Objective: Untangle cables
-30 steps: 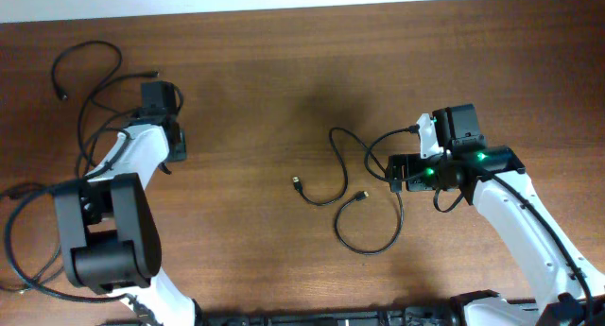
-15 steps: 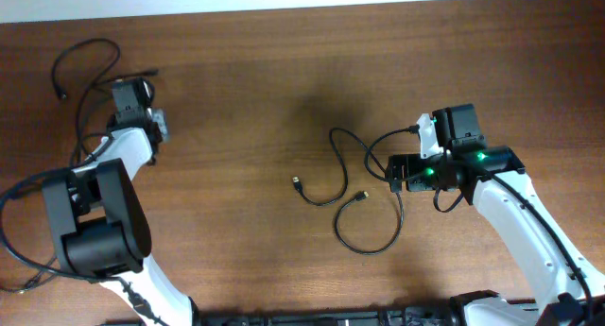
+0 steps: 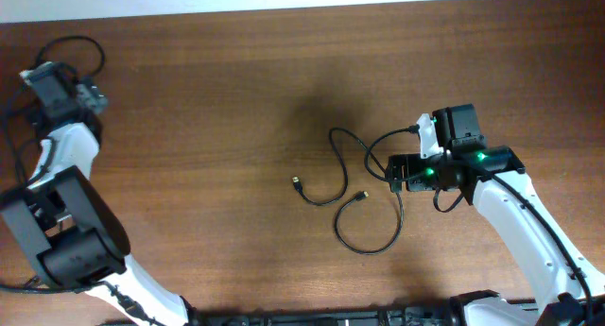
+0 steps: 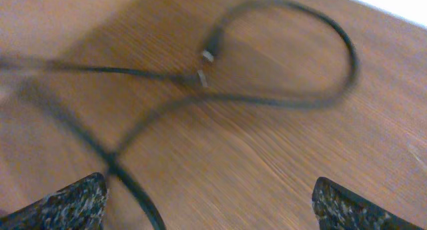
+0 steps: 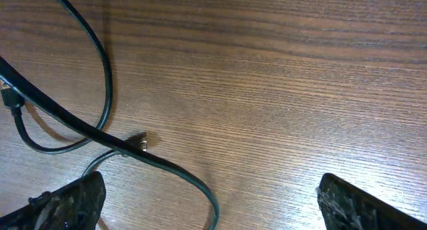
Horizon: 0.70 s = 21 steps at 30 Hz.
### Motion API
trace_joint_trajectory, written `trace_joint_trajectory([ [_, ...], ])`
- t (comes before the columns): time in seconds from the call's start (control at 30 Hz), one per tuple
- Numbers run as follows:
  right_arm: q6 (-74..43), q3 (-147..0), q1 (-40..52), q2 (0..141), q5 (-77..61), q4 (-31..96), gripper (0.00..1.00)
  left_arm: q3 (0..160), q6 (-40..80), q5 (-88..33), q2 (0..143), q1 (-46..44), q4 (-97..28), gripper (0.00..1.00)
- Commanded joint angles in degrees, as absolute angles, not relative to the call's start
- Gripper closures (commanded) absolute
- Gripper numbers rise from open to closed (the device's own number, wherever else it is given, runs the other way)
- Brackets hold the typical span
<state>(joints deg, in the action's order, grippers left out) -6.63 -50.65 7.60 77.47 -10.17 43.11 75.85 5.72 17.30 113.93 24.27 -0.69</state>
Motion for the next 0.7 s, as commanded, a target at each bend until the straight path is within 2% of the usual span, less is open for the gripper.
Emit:
trace_joint_trajectory([
  [0.0,-6.42,-50.68,7.86,77.41,-10.48,43.09,0.0,77.19,6.9,14.31,114.3,16.56,-6.37,0.01],
  [0.07,-6.42,-50.68,7.86,77.41,-10.48,43.09,0.0,78.3,8.23,14.28,114.3,13.56,-9.85,0.01],
  [0.37,-6.42,-50.68,7.86,77.41,-10.48,43.09,0.0,84.01,8.75,5.3,106.02,-10.26,-28.1,0.01],
  [0.43,-6.42,-50.68,7.86,77.41,-10.48,43.09,0.0,84.01,8.75,5.32,104.2,-14.94,-35.38,0.01],
  [0.53,-6.42,-50.68,7.86,77.41,-10.48,43.11,0.0,84.01,11.51,5.3,104.01,-17.61,-40.73,0.01],
  [0.67,-6.42,-50.68,7.86,77.41,-10.48,43.09,0.0,84.01,24.69,-0.97,103.57,-18.02,-41.34,0.01],
])
